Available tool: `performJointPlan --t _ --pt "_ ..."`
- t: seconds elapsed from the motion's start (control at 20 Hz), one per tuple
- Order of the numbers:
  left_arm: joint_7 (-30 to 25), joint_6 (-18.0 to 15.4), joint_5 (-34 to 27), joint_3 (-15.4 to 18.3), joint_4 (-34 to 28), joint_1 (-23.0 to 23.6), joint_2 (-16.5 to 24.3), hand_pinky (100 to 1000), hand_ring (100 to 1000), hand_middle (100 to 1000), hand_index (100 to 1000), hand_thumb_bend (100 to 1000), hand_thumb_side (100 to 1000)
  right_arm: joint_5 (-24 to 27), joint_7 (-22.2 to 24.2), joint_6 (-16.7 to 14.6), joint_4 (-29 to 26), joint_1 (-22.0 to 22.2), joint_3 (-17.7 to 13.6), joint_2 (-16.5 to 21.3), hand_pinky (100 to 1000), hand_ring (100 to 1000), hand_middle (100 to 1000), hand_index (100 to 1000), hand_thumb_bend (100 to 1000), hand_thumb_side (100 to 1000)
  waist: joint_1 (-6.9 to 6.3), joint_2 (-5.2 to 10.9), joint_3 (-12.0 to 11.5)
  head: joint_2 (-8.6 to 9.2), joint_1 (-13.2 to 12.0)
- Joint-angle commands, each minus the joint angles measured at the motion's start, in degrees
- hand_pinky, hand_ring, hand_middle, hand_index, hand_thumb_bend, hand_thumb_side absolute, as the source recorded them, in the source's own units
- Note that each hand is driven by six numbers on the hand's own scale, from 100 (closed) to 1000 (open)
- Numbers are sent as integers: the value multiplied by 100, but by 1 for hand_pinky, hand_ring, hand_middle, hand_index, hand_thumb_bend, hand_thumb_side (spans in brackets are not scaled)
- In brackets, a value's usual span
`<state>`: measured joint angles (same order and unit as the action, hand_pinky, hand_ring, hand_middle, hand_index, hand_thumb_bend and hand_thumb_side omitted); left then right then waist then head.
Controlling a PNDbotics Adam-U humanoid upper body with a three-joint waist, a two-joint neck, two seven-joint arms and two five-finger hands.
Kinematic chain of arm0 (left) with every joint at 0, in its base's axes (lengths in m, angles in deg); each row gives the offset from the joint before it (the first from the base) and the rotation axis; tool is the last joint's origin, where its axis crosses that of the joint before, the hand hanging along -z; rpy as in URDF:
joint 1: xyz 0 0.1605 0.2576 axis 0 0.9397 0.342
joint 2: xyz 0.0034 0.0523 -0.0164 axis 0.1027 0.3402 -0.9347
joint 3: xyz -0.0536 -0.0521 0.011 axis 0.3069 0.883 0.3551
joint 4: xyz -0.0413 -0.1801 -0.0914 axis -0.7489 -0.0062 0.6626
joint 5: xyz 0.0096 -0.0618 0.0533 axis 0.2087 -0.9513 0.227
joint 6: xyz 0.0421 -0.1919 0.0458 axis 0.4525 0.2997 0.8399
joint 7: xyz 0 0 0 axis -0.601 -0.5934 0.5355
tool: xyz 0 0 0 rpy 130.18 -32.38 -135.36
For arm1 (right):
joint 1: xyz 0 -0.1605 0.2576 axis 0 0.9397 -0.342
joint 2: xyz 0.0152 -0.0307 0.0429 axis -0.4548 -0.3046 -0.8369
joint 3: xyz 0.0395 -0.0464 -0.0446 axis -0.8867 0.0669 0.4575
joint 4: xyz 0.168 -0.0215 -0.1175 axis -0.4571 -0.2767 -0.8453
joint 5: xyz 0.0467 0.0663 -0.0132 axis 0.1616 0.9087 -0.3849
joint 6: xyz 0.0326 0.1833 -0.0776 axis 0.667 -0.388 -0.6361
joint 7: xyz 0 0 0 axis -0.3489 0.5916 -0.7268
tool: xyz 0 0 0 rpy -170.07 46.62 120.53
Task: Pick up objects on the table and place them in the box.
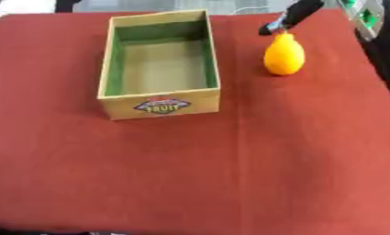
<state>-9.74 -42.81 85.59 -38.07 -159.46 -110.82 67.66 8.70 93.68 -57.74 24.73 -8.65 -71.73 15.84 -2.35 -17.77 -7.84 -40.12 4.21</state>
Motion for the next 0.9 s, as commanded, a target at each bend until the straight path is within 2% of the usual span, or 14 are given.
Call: performJointPlan --t 0.05,0.35,0.9 --pt "-17 -11 -11 9 -108 -44 106 557 568 626 758 108 866 -91 211 -56 -11 -121 -56 102 907 950 893 1000 626 674 0 121 1 58 4" --pt "-10 -8 -9 15 -108 -40 108 557 568 621 758 108 865 -165 559 -111 80 -44 -71 161 917 949 883 1000 660 638 -5 124 7 60 3" --pt "-2 -3 -14 19 -108 -39 106 557 568 622 757 108 865 -228 727 -187 358 41 -108 191 914 955 890 1000 700 642 -11 99 21 51 32"
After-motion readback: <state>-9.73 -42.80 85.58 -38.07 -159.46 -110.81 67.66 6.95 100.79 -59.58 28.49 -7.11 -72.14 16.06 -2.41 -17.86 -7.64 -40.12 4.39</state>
